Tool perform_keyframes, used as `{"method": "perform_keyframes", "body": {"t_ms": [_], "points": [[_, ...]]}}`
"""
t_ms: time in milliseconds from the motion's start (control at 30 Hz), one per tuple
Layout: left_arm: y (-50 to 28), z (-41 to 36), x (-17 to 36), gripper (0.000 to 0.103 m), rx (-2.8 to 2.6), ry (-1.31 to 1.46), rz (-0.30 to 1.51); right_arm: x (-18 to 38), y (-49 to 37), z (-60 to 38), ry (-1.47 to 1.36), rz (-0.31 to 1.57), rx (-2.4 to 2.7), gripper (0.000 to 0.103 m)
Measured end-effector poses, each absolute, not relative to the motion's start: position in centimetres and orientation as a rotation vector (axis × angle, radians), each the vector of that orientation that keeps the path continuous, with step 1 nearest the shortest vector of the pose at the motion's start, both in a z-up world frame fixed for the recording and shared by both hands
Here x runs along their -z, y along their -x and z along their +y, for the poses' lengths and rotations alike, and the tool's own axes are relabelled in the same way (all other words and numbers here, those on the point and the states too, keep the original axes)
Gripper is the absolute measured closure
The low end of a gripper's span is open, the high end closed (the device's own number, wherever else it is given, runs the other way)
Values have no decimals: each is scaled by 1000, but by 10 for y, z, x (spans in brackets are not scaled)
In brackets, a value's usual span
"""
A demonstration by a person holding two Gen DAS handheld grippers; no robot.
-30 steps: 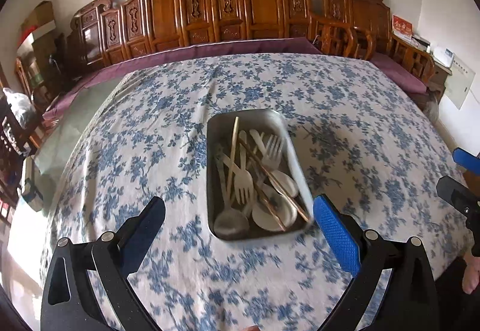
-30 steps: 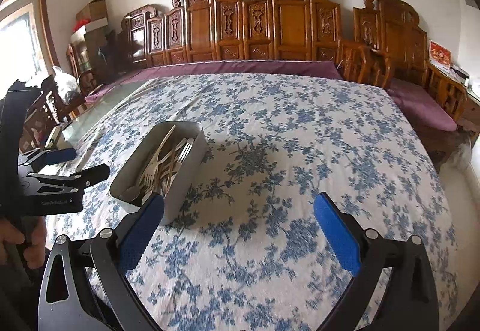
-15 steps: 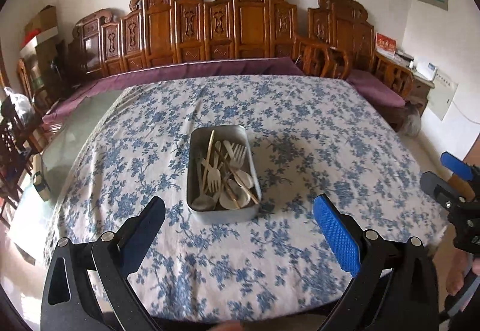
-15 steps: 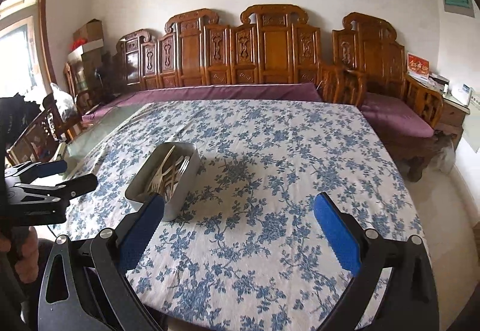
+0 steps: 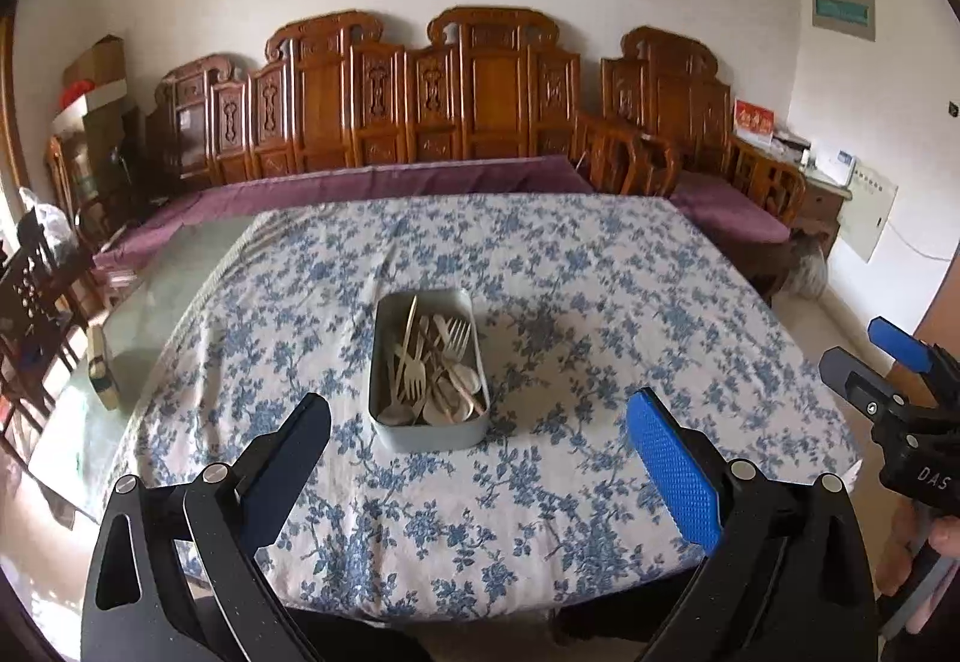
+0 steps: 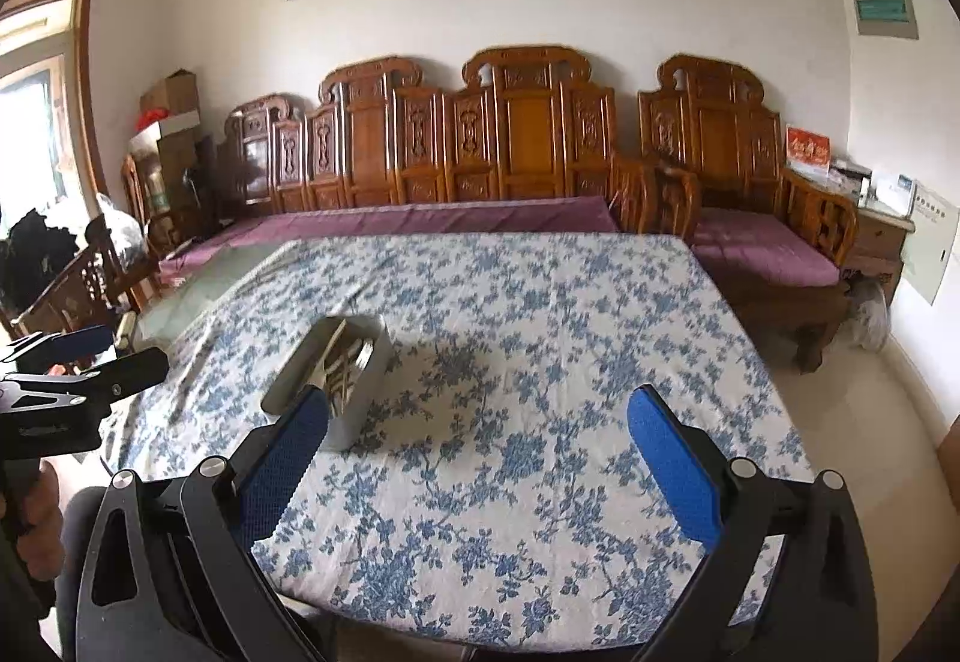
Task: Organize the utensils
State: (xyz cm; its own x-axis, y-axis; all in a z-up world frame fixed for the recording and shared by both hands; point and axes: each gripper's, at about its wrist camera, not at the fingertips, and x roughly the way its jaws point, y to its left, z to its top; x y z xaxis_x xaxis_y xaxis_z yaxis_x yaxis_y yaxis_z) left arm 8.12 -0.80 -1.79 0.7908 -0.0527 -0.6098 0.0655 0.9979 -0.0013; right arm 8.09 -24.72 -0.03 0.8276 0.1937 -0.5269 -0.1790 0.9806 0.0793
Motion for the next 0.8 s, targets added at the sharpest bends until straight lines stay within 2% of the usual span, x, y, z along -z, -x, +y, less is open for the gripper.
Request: {"method": "perform_keyframes", "body": {"t_ms": [500, 800], "points": [[-51, -17, -59, 8, 67, -12, 463, -73, -51, -246, -15, 382, -167, 3], [-35, -17, -81, 8, 62, -9, 403, -100, -34, -245, -3, 314, -165, 3]]}}
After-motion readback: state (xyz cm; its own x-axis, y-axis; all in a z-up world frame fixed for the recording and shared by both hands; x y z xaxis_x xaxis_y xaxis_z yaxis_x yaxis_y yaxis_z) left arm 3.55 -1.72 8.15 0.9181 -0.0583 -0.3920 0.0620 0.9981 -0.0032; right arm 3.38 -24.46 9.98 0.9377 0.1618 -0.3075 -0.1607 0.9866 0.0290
